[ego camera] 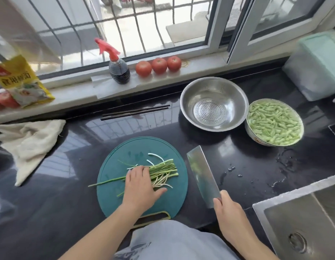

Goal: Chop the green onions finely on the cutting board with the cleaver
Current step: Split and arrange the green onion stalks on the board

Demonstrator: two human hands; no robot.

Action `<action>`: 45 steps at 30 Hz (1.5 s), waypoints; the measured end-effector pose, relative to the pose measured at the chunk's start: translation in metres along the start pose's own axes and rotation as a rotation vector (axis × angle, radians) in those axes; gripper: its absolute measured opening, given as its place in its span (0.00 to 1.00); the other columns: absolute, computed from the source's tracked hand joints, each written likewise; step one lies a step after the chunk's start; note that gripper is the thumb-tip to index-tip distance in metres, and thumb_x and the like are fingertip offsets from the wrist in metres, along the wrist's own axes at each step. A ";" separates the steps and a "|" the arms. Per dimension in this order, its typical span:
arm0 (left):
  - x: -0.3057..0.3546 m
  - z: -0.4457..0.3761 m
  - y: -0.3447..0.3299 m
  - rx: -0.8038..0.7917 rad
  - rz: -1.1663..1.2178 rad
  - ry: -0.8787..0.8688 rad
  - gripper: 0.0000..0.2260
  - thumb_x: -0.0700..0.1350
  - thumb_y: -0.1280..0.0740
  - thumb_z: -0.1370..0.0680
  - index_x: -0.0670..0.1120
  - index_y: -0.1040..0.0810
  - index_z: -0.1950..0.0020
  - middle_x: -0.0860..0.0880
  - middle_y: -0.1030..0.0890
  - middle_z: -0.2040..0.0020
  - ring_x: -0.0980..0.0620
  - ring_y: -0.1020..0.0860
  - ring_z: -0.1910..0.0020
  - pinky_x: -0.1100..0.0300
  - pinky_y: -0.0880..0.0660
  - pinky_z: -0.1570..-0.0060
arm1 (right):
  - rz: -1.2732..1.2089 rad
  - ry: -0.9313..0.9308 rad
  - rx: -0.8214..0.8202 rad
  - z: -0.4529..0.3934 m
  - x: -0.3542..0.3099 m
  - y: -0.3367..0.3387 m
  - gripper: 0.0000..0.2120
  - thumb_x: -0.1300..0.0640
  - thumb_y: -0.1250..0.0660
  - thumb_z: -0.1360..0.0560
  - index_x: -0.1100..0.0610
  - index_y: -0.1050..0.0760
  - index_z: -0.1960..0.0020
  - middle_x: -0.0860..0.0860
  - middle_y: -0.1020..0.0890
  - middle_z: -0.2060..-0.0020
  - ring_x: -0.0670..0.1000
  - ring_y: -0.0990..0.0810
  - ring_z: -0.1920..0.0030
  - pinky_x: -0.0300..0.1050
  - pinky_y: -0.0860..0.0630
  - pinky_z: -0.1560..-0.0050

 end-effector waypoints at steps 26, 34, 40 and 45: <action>-0.050 0.035 -0.010 -0.141 -0.018 0.000 0.31 0.69 0.32 0.30 0.48 0.32 0.41 0.50 0.29 0.46 0.47 0.30 0.46 0.53 0.31 0.41 | 0.058 0.033 -0.033 0.005 -0.050 -0.054 0.14 0.51 0.47 0.17 0.51 0.44 0.60 0.52 0.26 0.66 0.56 0.31 0.66 0.52 0.33 0.63; -0.035 0.024 -0.013 -0.114 0.125 -0.084 0.22 0.58 0.31 0.26 0.51 0.31 0.37 0.50 0.29 0.43 0.47 0.30 0.44 0.54 0.31 0.43 | 0.219 0.183 0.116 -0.006 -0.059 -0.068 0.05 0.50 0.49 0.17 0.49 0.36 0.48 0.48 0.24 0.61 0.60 0.25 0.61 0.54 0.28 0.59; -0.046 0.024 -0.016 -0.102 0.136 -0.133 0.20 0.53 0.29 0.27 0.54 0.29 0.37 0.52 0.29 0.44 0.47 0.29 0.46 0.53 0.31 0.47 | 0.446 0.201 0.287 -0.044 -0.051 -0.068 0.24 0.51 0.41 0.19 0.50 0.43 0.25 0.51 0.31 0.53 0.55 0.23 0.59 0.48 0.28 0.65; -0.057 0.026 -0.020 -0.090 0.083 -0.202 0.22 0.49 0.23 0.33 0.55 0.26 0.42 0.52 0.26 0.51 0.47 0.26 0.56 0.53 0.27 0.58 | 0.547 0.234 0.280 -0.072 -0.039 -0.078 0.30 0.57 0.36 0.21 0.53 0.46 0.24 0.51 0.34 0.53 0.53 0.35 0.60 0.47 0.34 0.62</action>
Point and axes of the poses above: each hand's wrist, its own z-axis away from the middle knuckle, its own y-axis out of the back of the hand, x = y × z, the point moved 4 cm from there along -z, towards the middle knuckle
